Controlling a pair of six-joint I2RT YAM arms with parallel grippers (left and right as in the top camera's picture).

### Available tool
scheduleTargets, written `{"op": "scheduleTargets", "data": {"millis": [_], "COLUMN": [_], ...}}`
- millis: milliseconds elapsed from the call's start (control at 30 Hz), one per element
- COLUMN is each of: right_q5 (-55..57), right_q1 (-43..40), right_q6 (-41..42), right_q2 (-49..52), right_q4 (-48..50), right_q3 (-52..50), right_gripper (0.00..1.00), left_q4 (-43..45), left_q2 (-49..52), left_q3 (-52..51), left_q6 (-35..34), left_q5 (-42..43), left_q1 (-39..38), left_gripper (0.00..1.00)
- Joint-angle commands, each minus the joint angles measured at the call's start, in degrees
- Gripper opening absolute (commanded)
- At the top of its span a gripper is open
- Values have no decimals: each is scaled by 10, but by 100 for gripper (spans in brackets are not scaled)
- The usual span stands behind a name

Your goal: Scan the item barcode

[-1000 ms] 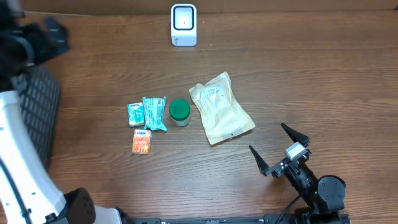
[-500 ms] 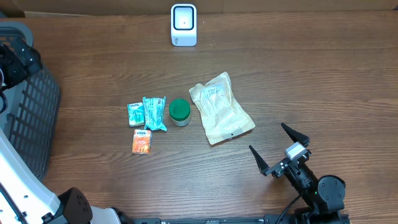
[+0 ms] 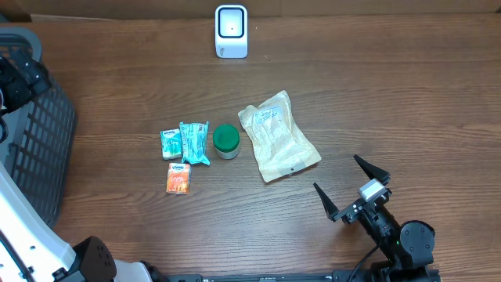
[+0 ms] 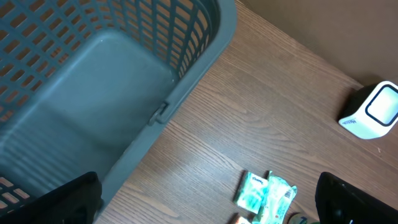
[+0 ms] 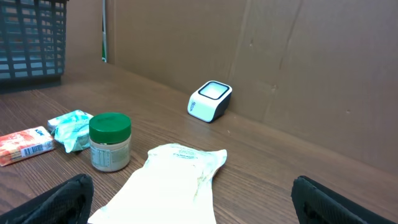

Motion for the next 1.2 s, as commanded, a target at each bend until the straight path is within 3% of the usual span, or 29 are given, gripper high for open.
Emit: {"op": "scheduleTargets", "data": {"millis": [0, 1167], "right_q5": [-2, 28], "right_q1": [3, 3], "right_q6": [3, -1], "right_q2": [-7, -7], "right_q4": [1, 14], "right_q3": [-6, -6], "right_gripper": [100, 100], "left_q4": [0, 0], "left_q2": [-4, -4], "left_q3": [-2, -2], "left_q6": [7, 7], "left_q5": [-6, -6], "left_q1": [2, 2], "left_gripper": [100, 100]}}
